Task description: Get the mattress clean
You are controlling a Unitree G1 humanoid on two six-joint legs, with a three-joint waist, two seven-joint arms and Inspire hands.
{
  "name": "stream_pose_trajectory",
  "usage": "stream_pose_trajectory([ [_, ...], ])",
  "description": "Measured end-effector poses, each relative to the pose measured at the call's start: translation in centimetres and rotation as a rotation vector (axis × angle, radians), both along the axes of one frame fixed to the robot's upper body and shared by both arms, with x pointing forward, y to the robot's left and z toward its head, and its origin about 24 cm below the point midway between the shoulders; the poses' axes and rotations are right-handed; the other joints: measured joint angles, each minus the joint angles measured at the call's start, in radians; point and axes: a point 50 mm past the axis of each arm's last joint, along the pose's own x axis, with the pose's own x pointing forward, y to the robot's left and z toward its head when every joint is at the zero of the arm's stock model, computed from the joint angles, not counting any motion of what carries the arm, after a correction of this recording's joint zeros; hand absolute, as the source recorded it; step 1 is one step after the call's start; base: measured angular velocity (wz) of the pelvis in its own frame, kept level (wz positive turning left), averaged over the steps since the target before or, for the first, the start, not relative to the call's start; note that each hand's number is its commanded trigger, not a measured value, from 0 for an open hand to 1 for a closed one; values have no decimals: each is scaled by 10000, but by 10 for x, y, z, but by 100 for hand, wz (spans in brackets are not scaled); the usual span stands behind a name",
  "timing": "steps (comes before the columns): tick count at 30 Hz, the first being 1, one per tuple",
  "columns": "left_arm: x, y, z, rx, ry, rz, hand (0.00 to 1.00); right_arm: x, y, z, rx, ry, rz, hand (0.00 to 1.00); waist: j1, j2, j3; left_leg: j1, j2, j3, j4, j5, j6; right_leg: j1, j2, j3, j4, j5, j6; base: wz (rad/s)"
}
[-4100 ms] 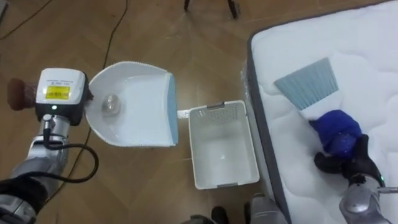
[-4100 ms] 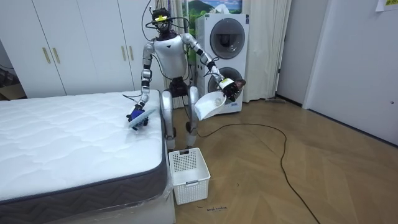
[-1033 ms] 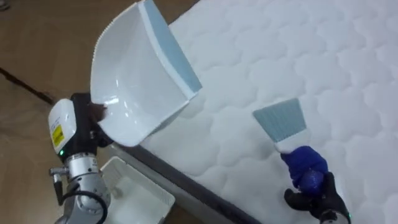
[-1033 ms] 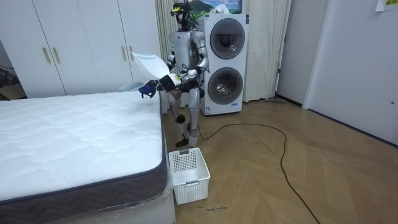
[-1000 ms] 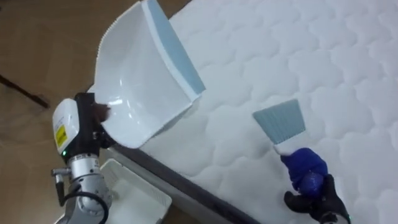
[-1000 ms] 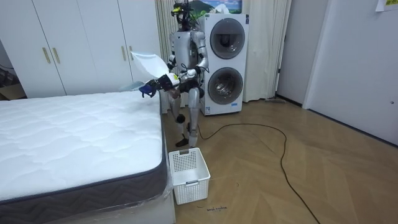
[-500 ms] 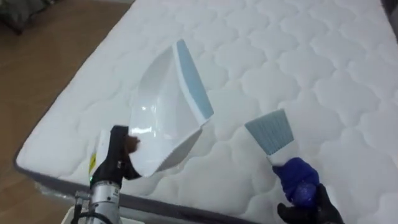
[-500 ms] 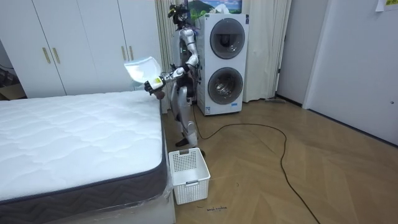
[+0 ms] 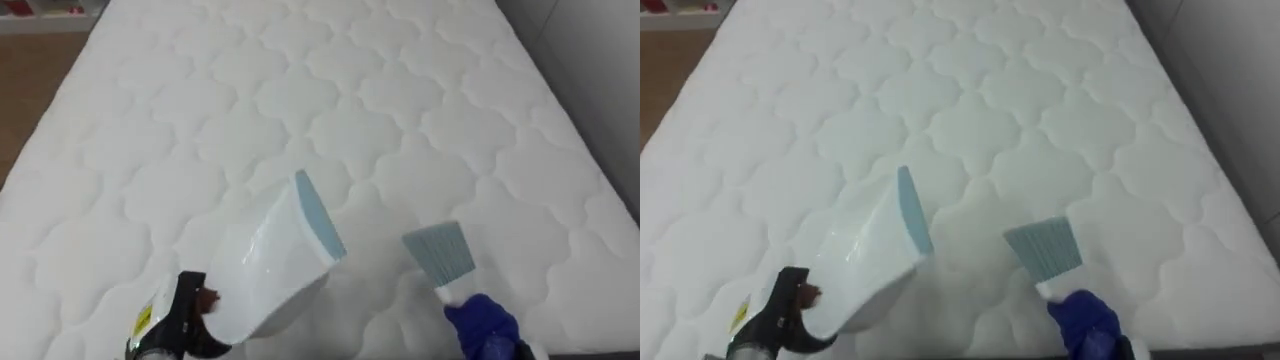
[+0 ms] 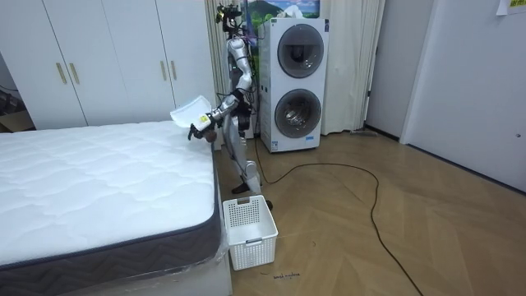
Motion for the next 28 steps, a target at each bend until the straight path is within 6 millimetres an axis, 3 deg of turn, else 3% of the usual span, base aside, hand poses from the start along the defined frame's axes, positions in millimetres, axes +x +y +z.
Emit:
stream_pose_trajectory([
  [4, -17, 12, -16, 451, 1009, 398, 0, -17, -2, -8, 299, 974, -264, 0, -127, 74, 41, 318, 0, 134, -293, -20, -13, 157, -16, -37, -160, -43, 70, 3],
  [8, -34, 18, -29, 574, 1951, 742, 0, -21, 3, -12, 694, 1280, -431, 0, -172, 42, 41, 431, -3, 222, -477, -20, -14, 178, -16, -35, -159, -49, 95, 2],
  [11, -58, 25, -44, 306, 3152, 1724, 0, -22, 9, -14, 987, 1264, -714, 0, -100, 34, 16, 502, -18, 271, -569, -20, -14, 169, -16, 40, -163, -27, 140, -4],
  [17, -84, 34, -56, -961, 4421, 3729, 0, -26, 17, -18, 1632, 1447, -1291, 0, 15, -115, -56, 546, -19, 279, -564, -20, -15, 211, -22, 24, -174, -5, 152, 0],
  [24, -120, 32, -67, -2138, 6119, 5378, 0, -35, 18, -20, 2222, 1644, -2065, 0, 44, -17, -88, 668, 6, 512, -570, -30, -14, 462, -19, 116, -517, 183, 213, -2],
  [28, -129, 34, -68, -2788, 6521, 6171, 0, -41, 18, -22, 2423, 1921, -2524, 0, 72, 6, -87, 664, 8, 499, -573, -97, 29, 547, -28, 98, -671, 284, 268, 0],
])
